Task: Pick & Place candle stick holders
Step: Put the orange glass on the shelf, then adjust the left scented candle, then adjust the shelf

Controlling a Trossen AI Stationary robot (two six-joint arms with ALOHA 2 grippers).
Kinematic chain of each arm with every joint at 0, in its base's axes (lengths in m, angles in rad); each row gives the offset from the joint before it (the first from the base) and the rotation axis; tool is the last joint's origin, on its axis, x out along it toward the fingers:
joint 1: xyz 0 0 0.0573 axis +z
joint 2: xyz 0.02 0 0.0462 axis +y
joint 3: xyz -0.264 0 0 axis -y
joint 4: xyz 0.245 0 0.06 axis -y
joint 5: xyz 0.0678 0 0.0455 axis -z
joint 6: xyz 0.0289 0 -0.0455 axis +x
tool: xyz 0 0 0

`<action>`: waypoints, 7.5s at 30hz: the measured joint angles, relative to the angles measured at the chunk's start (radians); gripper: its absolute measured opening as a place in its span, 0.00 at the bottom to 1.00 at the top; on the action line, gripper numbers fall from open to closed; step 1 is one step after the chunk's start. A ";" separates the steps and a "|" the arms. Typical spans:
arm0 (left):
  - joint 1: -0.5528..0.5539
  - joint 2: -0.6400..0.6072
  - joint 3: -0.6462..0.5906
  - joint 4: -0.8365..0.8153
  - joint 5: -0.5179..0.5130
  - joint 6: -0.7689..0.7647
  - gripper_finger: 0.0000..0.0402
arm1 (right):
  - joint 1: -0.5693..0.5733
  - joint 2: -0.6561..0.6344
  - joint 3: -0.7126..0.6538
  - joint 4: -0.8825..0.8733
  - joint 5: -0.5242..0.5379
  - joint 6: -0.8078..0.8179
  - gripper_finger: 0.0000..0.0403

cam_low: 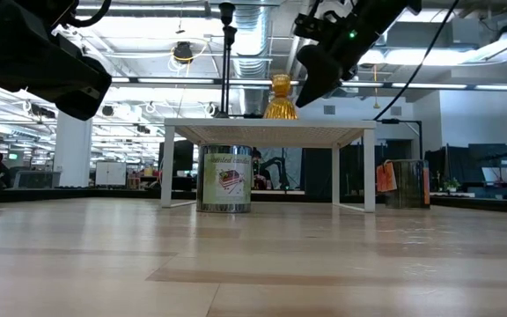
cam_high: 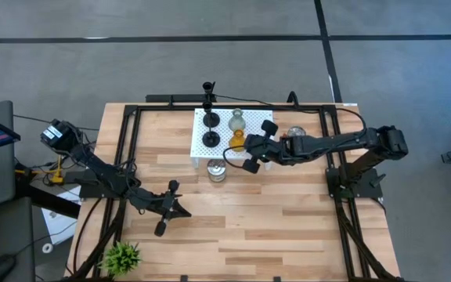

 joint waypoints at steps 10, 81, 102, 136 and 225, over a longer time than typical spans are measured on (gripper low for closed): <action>0.000 0.000 0.000 0.000 0.000 0.000 0.02 | -0.044 0.000 0.000 0.039 -0.057 -0.028 0.00; 0.120 0.448 0.107 0.190 -0.737 -0.272 0.01 | 0.332 -0.331 -0.470 0.183 0.305 0.389 0.00; 0.273 0.670 0.325 0.188 -0.965 -0.140 0.01 | 0.364 -0.331 -0.470 0.143 0.298 0.391 0.00; 0.313 0.670 0.377 0.202 -0.414 -0.109 0.01 | 0.428 -0.331 -0.470 0.186 0.266 0.400 0.00; -0.063 -0.062 0.137 0.173 -0.979 0.329 0.01 | 0.249 -0.360 -0.469 0.303 0.331 0.224 0.00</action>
